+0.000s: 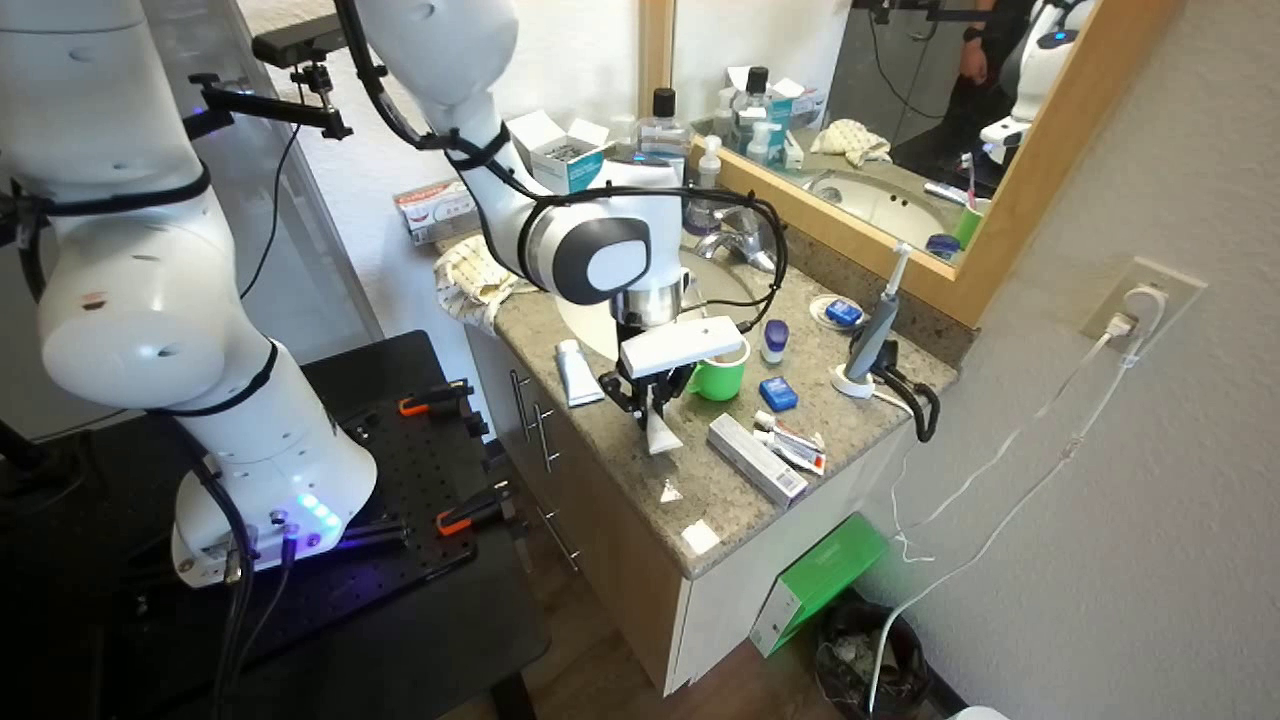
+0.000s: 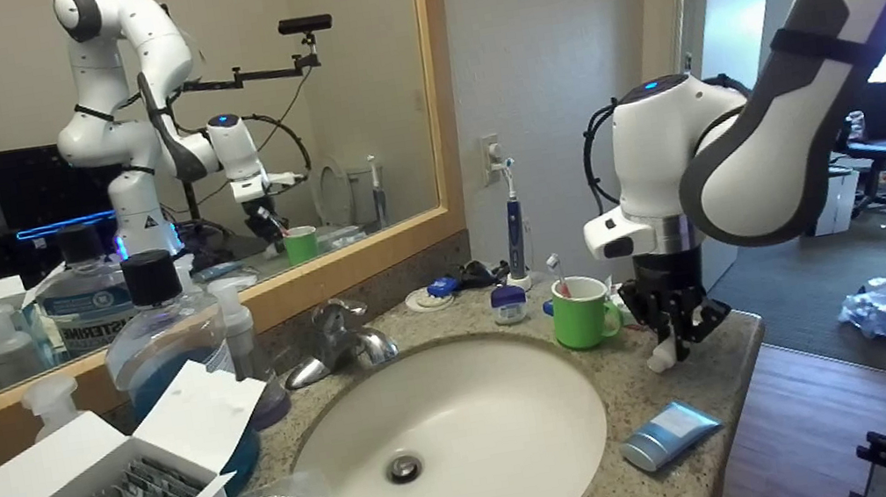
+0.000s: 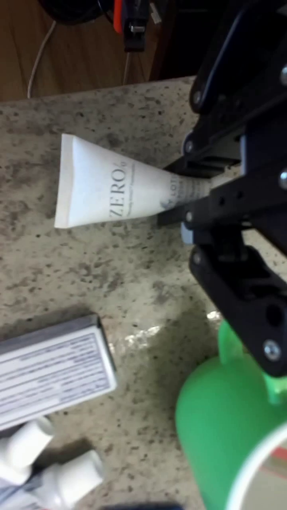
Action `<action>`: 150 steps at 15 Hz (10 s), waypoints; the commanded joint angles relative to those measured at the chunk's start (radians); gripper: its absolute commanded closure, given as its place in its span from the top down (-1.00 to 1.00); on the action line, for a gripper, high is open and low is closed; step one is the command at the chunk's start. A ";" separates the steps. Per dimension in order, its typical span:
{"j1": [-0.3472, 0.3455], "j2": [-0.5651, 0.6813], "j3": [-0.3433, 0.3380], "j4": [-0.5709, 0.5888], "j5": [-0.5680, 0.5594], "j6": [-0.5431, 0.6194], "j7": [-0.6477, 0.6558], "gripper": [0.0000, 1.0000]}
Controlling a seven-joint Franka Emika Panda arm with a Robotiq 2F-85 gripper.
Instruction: Put the white tube upright
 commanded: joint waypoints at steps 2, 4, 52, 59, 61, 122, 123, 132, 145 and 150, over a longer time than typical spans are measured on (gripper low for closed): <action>0.044 -0.043 -0.038 0.019 -0.252 -0.095 0.353 -0.81; 0.041 -0.056 -0.010 0.034 -0.356 -0.170 0.494 -0.81; -0.142 0.036 0.127 0.121 -0.464 -0.233 0.614 -0.85; -0.089 -0.041 0.140 0.073 -0.651 -0.303 0.799 -0.85; -0.072 -0.059 0.151 0.058 -0.685 -0.346 0.836 -0.85; 0.158 0.553 0.358 0.554 -0.678 -1.282 1.091 -0.85; 0.158 0.557 0.358 0.558 -0.677 -1.285 1.087 -0.85; 0.161 0.586 0.363 0.575 -0.678 -1.314 1.083 -0.84; 0.165 0.610 0.370 0.606 -0.682 -1.368 1.043 -0.38; 0.168 0.622 0.370 0.623 -0.684 -1.384 1.024 -0.44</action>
